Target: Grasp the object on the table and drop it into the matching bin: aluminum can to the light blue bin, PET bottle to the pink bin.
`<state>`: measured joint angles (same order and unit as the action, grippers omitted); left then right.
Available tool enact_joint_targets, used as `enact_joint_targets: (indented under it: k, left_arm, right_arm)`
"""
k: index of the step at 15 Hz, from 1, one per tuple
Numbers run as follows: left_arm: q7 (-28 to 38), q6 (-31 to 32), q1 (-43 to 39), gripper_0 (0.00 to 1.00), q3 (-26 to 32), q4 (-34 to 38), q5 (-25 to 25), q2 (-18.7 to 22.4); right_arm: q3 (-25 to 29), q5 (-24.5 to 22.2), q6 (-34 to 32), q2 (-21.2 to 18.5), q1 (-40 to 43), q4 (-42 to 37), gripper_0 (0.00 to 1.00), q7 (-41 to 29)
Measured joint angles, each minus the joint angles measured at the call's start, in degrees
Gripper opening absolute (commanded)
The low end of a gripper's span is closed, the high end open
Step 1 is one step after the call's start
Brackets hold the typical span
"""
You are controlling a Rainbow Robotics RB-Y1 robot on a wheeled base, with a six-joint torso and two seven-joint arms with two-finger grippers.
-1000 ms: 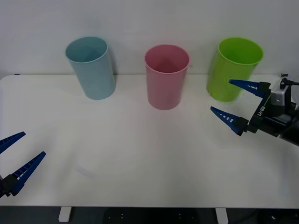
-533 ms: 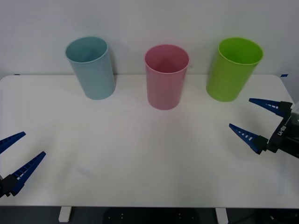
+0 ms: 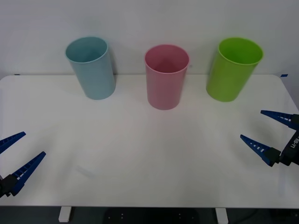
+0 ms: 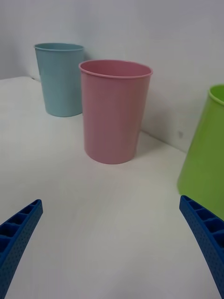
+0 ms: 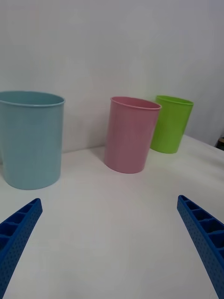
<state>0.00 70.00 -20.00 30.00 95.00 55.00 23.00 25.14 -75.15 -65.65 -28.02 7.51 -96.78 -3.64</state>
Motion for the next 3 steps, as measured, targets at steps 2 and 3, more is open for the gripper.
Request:
enact_joint_targets:
  k: [2,3]
  left_arm:
    - [0.00,0.00,0.00,1.00,0.00,0.00,0.00,0.00]
    - [0.00,0.00,0.00,1.00,0.00,0.00,0.00,0.00]
  right_arm:
    - [0.00,0.00,-0.26,0.05,0.13,0.00,1.00,0.04]
    - [0.00,0.00,-0.27,0.06,0.14,0.00,1.00,0.04]
